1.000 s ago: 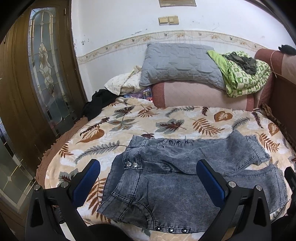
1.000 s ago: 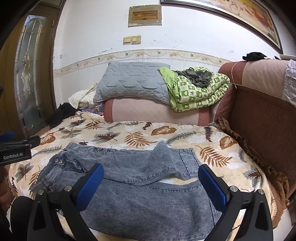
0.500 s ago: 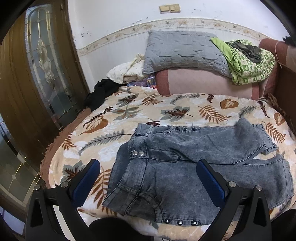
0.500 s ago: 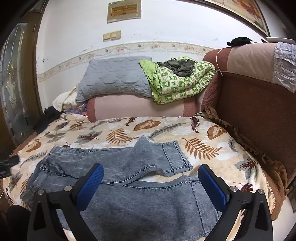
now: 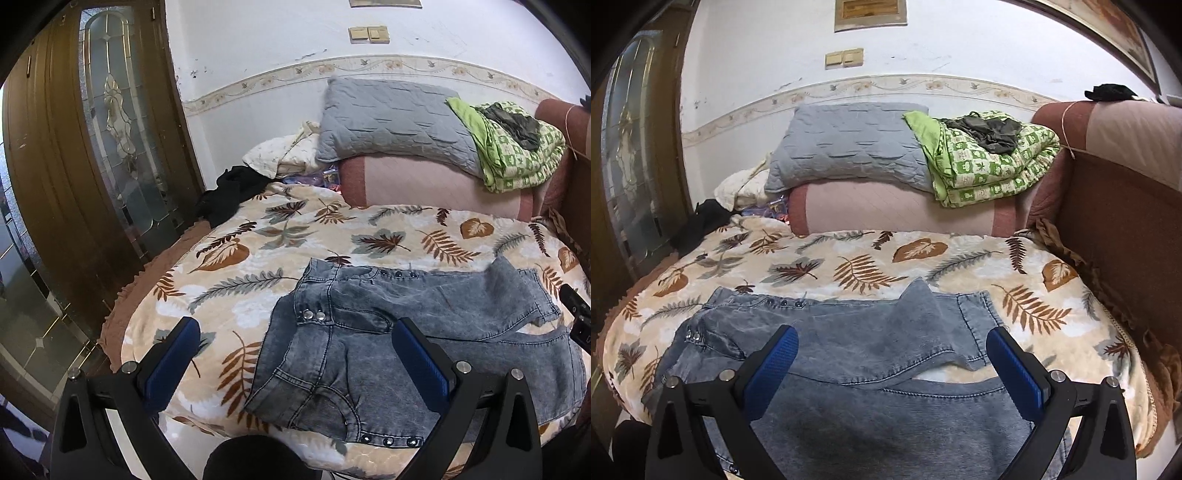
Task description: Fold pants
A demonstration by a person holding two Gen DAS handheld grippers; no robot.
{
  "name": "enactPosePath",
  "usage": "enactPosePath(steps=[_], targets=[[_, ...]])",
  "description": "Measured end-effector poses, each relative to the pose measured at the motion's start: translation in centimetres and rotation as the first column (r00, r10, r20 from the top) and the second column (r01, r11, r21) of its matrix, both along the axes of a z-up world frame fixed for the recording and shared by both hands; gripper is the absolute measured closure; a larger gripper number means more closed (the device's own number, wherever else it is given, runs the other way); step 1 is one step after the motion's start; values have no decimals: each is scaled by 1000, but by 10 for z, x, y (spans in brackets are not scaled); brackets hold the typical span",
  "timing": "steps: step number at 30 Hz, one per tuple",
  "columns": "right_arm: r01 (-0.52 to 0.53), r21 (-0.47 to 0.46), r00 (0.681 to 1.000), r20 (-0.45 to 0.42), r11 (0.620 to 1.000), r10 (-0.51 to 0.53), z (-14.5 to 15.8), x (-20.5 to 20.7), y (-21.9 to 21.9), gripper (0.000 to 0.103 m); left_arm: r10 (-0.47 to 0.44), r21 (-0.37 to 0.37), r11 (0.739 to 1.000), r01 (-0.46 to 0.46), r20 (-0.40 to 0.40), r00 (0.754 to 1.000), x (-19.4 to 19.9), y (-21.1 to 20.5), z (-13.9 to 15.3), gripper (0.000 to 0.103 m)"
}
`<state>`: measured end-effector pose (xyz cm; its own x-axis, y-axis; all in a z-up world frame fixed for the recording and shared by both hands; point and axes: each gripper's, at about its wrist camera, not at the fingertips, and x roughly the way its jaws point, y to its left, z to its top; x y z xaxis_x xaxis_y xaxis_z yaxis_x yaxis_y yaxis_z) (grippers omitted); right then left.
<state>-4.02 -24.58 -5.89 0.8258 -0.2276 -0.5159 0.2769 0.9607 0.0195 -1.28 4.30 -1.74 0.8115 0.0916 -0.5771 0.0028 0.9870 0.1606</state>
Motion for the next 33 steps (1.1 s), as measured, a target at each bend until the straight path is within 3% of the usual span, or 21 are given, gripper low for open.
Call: enactPosePath(steps=[12, 18, 22, 27, 33], targets=[[73, 8, 997, 12, 997, -73, 9, -14, -30, 0, -26, 1, 1000, 26, -18, 999, -1, -9, -4, 0], [176, 0, 984, -3, 984, -176, 4, -51, -71, 0, -43, 0, 999, 43, -51, 998, 4, -16, -18, 0], [289, 12, 957, -26, 957, -289, -7, -87, -117, 0, -83, 2, 997, 83, -92, 992, 7, -29, -34, 0], [389, 179, 921, -80, 904, -381, -28, -125, -194, 0, -143, 27, 989, 148, -149, 978, 8, -58, -52, 0], [338, 453, 941, -149, 825, -303, -69, -115, -252, 2, -203, 75, 973, 219, -178, 963, 2, -91, -64, 0]])
